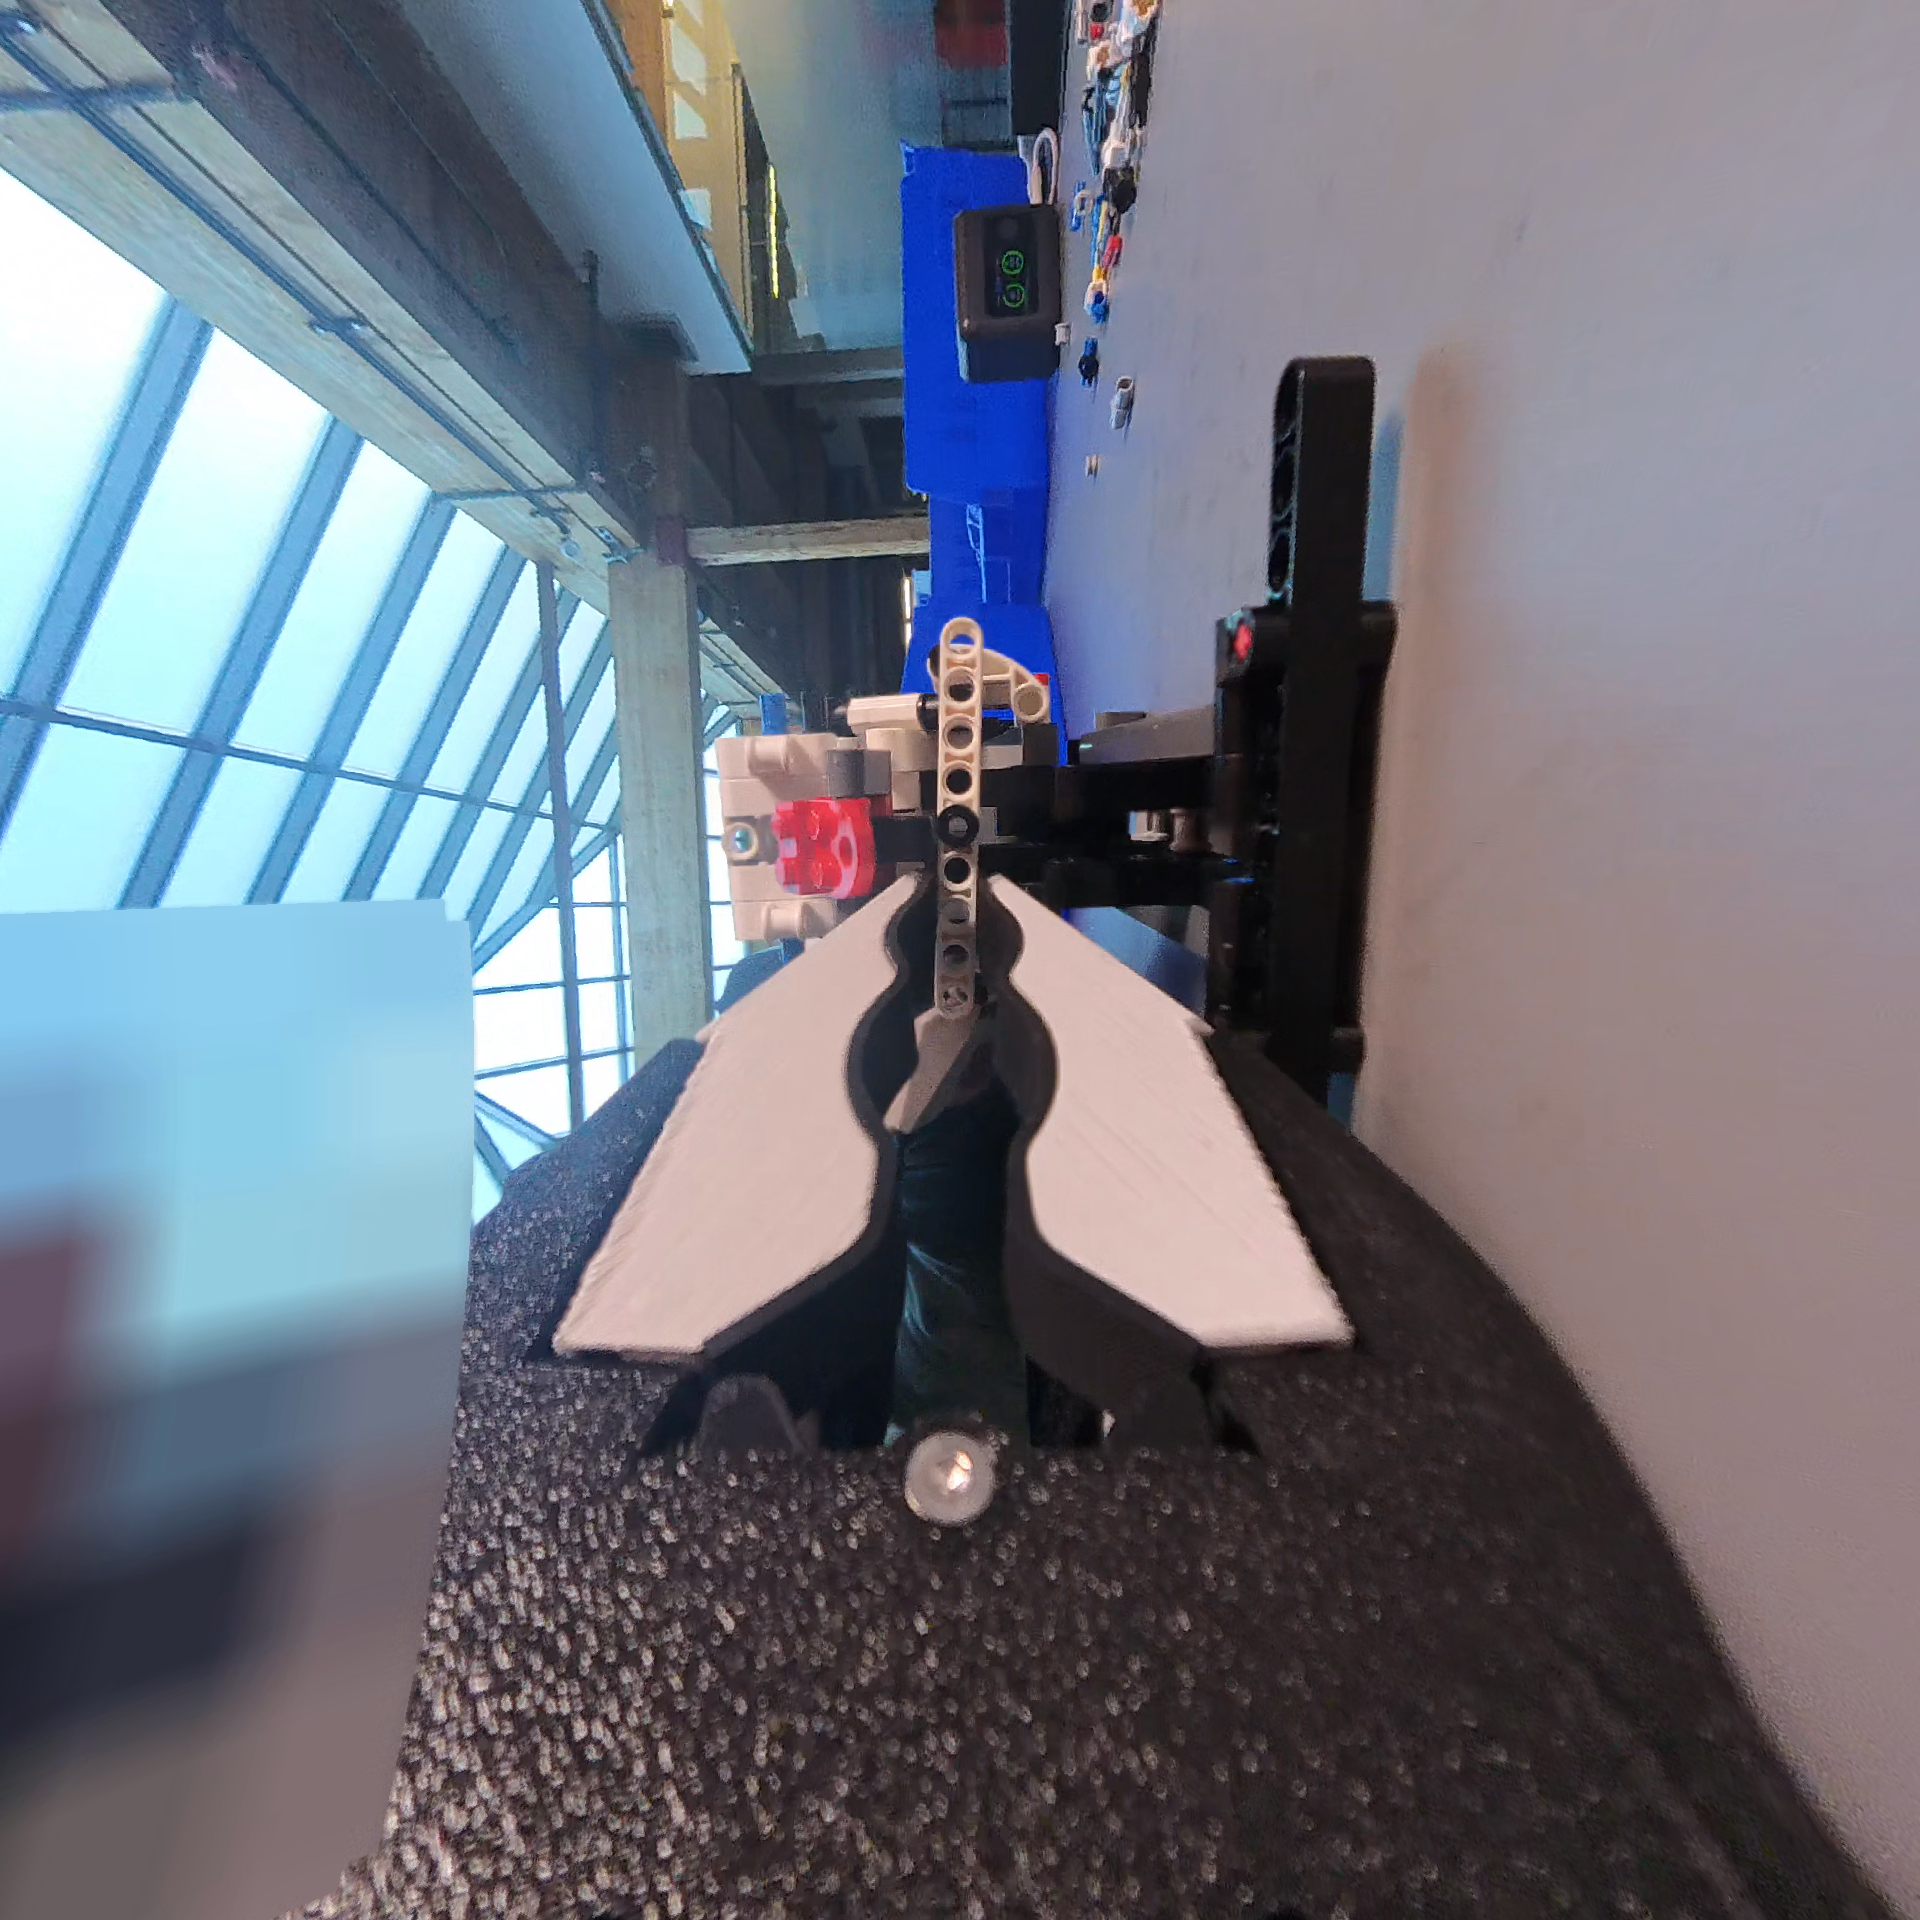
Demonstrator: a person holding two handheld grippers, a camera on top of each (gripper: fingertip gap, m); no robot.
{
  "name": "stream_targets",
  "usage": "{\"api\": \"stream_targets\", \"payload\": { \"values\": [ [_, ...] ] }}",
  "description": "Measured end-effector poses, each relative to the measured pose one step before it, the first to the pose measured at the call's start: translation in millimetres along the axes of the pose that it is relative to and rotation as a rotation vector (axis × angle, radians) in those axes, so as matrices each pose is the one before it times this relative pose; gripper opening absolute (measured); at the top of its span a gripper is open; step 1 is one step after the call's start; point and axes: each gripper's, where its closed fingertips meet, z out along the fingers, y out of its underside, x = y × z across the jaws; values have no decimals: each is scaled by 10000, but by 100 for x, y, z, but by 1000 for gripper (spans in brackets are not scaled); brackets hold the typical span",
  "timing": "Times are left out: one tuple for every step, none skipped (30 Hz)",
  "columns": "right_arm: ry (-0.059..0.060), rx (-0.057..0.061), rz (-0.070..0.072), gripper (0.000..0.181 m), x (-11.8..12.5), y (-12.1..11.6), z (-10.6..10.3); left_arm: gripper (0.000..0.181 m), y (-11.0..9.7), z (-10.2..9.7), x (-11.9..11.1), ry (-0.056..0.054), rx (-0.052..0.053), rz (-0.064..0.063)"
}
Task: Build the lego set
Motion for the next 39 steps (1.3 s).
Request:
{"api": "stream_targets", "payload": {
  "values": [
    [98,108,-199,6,41,-20,-2,10,-36,0,-6,40,21,-84],
    [-1,94,-33,6,14,-18,-20,10,-49,-5,6,44,40,-63],
    [11,70,-61,6,89,11,-18,10,-15,3,16,24,37,-14],
    [72,66,-219,6,125,39,-47,10,-8,0,-5,17,32,2],
    [89,78,-173,6,83,31,-49,10,14,-8,17,27,37,-22],
    [-24,90,9,6,-13,17,-43,14,13,-2,15,5,38,17],
    [-77,112,79,6,-36,4,-18,10,14,7,18,-23,12,81],
    [-41,108,36,6,-5,17,-2,10,14,5,40,-30,-22,126],
    [7,64,-72,6,-11,2,13,10,25,6,26,-21,-18,127],
    [22,26,-153,6,-42,10,24,10,-16,4,41,6,22,117],
    [24,11,-132,6,-24,27,43,10,11,-3,11,19,29,74],
    [-9,-2,-53,6,-6,1,9,10,15,-1,2,53,41,37],
    [-41,-5,9,6,-13,17,26,10,25,-1,-7,47,17,58],
    [15,27,-40,6,7,11,22,10,36,13,8,37,11,99],
    [21,56,-80,6,1,8,26,10,13,19,-2,24,-5,90],
    [-14,86,-14,6,-18,2,27,9,-9,18,3,36,4,50],
    [0,124,-11,6,-3,-11,24,9,-12,17,-3,35,10,-1],
    [28,102,-63,7,22,24,38,9,-17,27,7,43,13,-8],
    [6,84,-60,6,-21,38,44,9,-30,17,52,50,27,42],
    [76,16,-170,6,16,111,45,9,48,23,19,31,-18,22],
    [-1,41,-26,6,10,13,-30,9,-32,17,3,25,4,-11],
    [-8,52,32,7,-8,-30,-33,9,-35,30,-13,8,-22,1],
    [39,145,-12,7,20,-66,-19,9,-37,67,-41,-22,-26,-38],
    [16,199,72,7,16,-97,-14,9,-52,72,-25,-15,-17,-71],
    [1,210,92,7,12,-94,-31,9,-68,70,-9,-37,-36,-77],
    [20,240,30,7,19,-86,-38,9,-89,88,14,-67,-56,-65],
    [21,284,1,6,-1,-139,-56,9,-90,90,23,-96,-83,-98],
    [-2,244,36,7,-3,-131,-35,9,-88,69,44,-98,-79,-77],
    [-5,171,-6,7,-34,-89,-32,9,-11,41,1,-75,-125,-149],
    [6,135,-20,7,-19,-35,-10,9,-36,34,29,-27,-115,-226],
    [0,75,35,7,1,-40,2,9,-3,19,3,-44,-107,-157],
    [5,109,9,7,-7,-53,8,9,-54,35,9,-50,-95,-183],
    [-2,127,39,7,3,-88,11,9,-71,26,36,-61,-66,-87],
    [-9,86,25,7,-3,-77,11,9,-28,48,3,-80,-67,-112],
    [-9,89,2,7,-7,-85,3,9,-75,34,33,-57,-65,-176],
    [-5,104,-6,7,-17,-94,-20,9,-69,45,31,-65,-91,-176],
    [1,128,-23,7,-11,-78,-5,9,-44,58,8,-90,-156,-291],
    [7,154,-30,7,-7,-119,2,9,-98,48,48,-88,-136,-273],
    [6,128,-10,7,1,-136,16,9,-103,61,57,-103,-137,-257]
  ]
}}
